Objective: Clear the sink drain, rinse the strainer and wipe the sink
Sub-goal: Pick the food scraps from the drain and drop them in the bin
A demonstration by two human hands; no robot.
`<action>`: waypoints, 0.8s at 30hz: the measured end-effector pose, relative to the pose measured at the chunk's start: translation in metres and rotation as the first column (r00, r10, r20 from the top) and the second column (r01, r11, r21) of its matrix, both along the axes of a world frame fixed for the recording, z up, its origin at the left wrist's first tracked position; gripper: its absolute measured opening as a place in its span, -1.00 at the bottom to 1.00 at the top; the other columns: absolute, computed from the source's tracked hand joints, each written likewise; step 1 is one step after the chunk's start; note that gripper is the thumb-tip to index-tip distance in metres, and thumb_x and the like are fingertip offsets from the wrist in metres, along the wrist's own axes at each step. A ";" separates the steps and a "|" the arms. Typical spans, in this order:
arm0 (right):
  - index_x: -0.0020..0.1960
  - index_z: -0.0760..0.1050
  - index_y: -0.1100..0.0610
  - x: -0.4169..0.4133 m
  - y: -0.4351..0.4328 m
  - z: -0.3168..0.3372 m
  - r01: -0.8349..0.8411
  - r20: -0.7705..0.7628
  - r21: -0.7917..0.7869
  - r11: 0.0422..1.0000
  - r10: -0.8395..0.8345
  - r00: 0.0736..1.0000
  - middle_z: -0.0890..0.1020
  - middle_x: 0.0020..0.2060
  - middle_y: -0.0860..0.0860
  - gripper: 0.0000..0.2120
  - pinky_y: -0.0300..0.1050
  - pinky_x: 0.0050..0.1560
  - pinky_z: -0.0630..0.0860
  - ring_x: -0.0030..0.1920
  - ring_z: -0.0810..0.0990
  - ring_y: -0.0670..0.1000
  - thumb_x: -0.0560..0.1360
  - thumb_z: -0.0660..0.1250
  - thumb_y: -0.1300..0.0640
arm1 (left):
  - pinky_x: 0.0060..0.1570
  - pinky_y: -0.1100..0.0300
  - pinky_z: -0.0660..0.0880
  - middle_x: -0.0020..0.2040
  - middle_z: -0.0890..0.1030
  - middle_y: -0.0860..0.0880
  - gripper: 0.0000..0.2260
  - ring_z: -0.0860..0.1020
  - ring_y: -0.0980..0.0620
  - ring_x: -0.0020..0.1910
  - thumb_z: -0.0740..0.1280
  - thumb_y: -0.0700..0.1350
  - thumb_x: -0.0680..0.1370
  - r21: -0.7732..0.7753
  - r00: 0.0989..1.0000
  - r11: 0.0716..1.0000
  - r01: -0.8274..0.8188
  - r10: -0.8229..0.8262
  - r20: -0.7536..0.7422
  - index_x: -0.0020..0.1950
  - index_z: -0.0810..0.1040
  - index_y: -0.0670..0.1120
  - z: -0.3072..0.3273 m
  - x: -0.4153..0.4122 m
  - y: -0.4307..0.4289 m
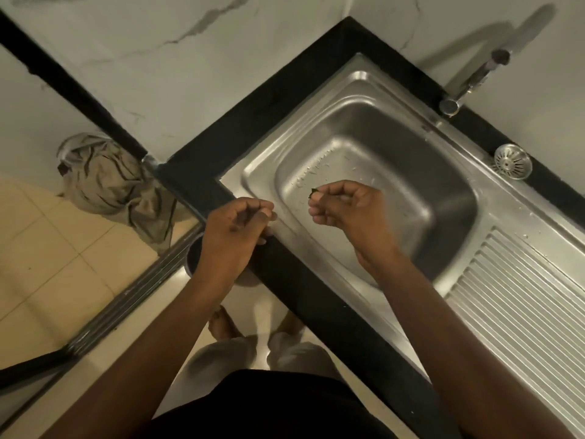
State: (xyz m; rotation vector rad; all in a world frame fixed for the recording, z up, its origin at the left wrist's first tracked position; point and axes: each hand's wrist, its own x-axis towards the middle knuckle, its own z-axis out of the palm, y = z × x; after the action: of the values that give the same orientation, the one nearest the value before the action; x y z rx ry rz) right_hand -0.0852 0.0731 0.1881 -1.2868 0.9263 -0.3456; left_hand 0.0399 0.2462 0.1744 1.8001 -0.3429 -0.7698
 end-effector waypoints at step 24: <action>-0.06 0.66 0.27 0.204 0.261 -0.274 -0.278 -0.555 0.048 0.959 0.257 0.791 0.75 -0.20 0.16 -0.99 0.11 -0.02 0.74 -0.21 0.75 0.09 0.53 0.47 0.35 | -0.10 0.08 0.61 -0.01 0.76 -0.21 -0.88 0.68 -0.05 -0.19 0.37 -0.24 0.63 0.339 0.863 0.863 -0.375 0.459 -0.213 0.07 0.70 -0.14 -0.215 0.109 0.253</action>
State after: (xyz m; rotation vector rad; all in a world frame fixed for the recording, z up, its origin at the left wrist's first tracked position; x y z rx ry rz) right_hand 0.1193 0.3339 -0.0857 -1.5674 1.2051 0.2636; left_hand 0.1486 0.4997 -0.0408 1.9028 0.3713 -0.7763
